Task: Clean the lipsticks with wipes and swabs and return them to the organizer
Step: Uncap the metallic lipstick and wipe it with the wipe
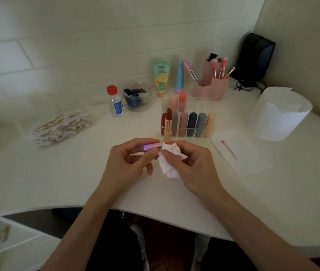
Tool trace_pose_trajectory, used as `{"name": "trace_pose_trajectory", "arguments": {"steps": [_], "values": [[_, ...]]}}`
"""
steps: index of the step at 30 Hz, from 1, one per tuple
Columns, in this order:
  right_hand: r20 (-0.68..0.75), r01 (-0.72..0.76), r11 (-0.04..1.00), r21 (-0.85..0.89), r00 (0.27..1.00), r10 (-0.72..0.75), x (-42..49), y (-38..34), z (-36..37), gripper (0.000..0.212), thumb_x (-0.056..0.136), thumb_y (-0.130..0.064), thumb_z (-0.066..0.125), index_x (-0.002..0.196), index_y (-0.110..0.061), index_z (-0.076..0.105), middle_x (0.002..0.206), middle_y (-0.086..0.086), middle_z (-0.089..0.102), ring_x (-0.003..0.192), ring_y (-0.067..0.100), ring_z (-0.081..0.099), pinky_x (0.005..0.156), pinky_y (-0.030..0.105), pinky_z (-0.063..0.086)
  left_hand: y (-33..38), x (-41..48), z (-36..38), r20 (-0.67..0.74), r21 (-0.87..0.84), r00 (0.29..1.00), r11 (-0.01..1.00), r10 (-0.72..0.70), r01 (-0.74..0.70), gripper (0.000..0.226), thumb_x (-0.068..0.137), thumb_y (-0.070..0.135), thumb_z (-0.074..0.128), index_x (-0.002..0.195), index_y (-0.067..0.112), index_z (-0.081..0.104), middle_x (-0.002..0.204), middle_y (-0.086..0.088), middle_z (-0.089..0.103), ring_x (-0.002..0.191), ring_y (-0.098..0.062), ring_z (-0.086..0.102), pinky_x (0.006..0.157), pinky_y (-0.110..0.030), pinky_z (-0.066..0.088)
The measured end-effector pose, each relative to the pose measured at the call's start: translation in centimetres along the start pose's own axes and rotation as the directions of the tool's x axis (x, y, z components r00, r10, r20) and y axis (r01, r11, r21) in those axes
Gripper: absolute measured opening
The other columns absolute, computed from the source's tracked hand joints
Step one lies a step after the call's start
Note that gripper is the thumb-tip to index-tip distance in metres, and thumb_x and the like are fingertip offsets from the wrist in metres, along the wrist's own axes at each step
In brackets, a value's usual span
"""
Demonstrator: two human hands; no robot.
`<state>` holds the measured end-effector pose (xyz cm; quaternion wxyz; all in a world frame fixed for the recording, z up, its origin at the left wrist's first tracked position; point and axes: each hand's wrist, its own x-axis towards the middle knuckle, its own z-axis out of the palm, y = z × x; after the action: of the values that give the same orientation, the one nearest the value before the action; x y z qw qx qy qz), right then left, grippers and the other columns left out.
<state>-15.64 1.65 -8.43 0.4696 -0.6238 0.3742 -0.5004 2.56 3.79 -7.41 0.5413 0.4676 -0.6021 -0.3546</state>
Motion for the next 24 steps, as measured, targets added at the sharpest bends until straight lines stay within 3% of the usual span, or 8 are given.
{"name": "trace_pose_trajectory", "arguments": {"steps": [3, 5, 7, 11, 15, 19, 22, 24], "values": [[0.005, 0.073, 0.994, -0.077, 0.997, -0.073, -0.1, 0.1, -0.1, 0.021, 0.093, -0.010, 0.073, 0.113, -0.012, 0.075, 0.099, -0.006, 0.077, 0.090, 0.005, 0.071, 0.080, 0.017, 0.054, 0.3, 0.1, -0.1, 0.007, -0.067, 0.989, 0.987, -0.144, 0.145, 0.038, 0.100, 0.038, 0.049, 0.110, 0.011, 0.074, 0.073, -0.006, 0.071, 0.044, -0.021, 0.053, 0.046, -0.023, 0.037], [0.017, 0.130, 0.981, -0.143, 0.992, -0.128, -0.2, 0.1, 0.0, 0.022, 0.092, -0.008, 0.074, 0.113, -0.015, 0.074, 0.100, -0.007, 0.075, 0.090, 0.004, 0.069, 0.081, 0.016, 0.054, 0.1, 0.1, -0.1, -0.007, -0.020, 0.990, 0.990, -0.140, 0.140, 0.042, 0.104, 0.032, 0.047, 0.086, 0.006, 0.075, 0.058, -0.001, 0.064, 0.041, -0.013, 0.047, 0.047, -0.019, 0.035], [0.026, 0.157, 0.973, -0.170, 0.988, -0.155, -0.1, 0.3, 0.0, 0.022, 0.092, -0.010, 0.075, 0.113, -0.015, 0.073, 0.100, -0.006, 0.075, 0.091, 0.007, 0.069, 0.082, 0.018, 0.055, 0.0, 0.1, 0.0, -0.011, 0.025, 0.996, 0.996, -0.086, 0.087, 0.037, 0.104, 0.020, 0.050, 0.079, 0.005, 0.073, 0.055, 0.006, 0.061, 0.043, -0.006, 0.043, 0.048, -0.014, 0.033], [0.024, 0.158, 0.969, -0.188, 0.987, -0.157, -0.1, 0.4, 0.1, 0.021, 0.092, -0.010, 0.074, 0.112, -0.016, 0.073, 0.099, -0.008, 0.074, 0.090, 0.005, 0.069, 0.080, 0.015, 0.053, -0.5, 0.2, -0.2, -0.043, 0.043, 0.999, 0.999, 0.010, -0.008, 0.020, 0.093, 0.022, 0.066, 0.101, 0.009, 0.078, 0.073, -0.001, 0.071, 0.056, -0.012, 0.056, 0.050, -0.019, 0.041], [0.015, 0.167, 0.961, -0.221, 0.986, -0.168, -0.1, 0.4, 0.3, 0.023, 0.092, -0.012, 0.074, 0.112, -0.023, 0.070, 0.099, -0.019, 0.070, 0.092, 0.000, 0.067, 0.080, 0.011, 0.051, -0.5, 0.0, -0.2, -0.085, 0.088, 0.995, 0.995, 0.055, -0.047, 0.021, 0.086, 0.020, 0.073, 0.105, 0.012, 0.076, 0.094, 0.002, 0.075, 0.068, -0.019, 0.067, 0.052, -0.030, 0.051], [-0.022, 0.203, 0.954, -0.222, 0.977, -0.213, 0.0, 0.3, 0.1, 0.024, 0.092, -0.013, 0.074, 0.113, -0.025, 0.070, 0.101, -0.021, 0.071, 0.093, 0.002, 0.068, 0.080, 0.013, 0.053, 0.3, 0.1, 0.0, -0.014, 0.014, 0.997, 0.997, -0.074, 0.074, 0.029, 0.095, 0.030, 0.060, 0.119, 0.017, 0.068, 0.086, -0.003, 0.074, 0.055, -0.020, 0.061, 0.049, -0.026, 0.045], [-0.011, 0.203, 0.949, -0.242, 0.977, -0.212, -0.1, 0.4, 0.1, 0.026, 0.092, -0.013, 0.074, 0.112, -0.028, 0.068, 0.100, -0.026, 0.068, 0.093, -0.001, 0.067, 0.080, 0.011, 0.051, 0.2, 0.1, 0.1, 0.030, 0.007, 0.991, 0.991, -0.133, 0.132, 0.038, 0.104, 0.035, 0.044, 0.089, 0.016, 0.073, 0.064, -0.002, 0.066, 0.044, -0.019, 0.051, 0.046, -0.019, 0.038], [-0.001, 0.208, 0.945, -0.254, 0.977, -0.215, -0.1, 0.6, 0.1, 0.025, 0.092, -0.012, 0.074, 0.112, -0.027, 0.069, 0.100, -0.025, 0.068, 0.093, 0.000, 0.067, 0.081, 0.013, 0.053, 0.0, 0.1, 0.2, 0.017, 0.064, 0.996, 0.995, -0.083, 0.081, 0.041, 0.105, 0.028, 0.046, 0.073, 0.017, 0.068, 0.055, 0.004, 0.060, 0.041, -0.010, 0.046, 0.048, -0.015, 0.036]]}}
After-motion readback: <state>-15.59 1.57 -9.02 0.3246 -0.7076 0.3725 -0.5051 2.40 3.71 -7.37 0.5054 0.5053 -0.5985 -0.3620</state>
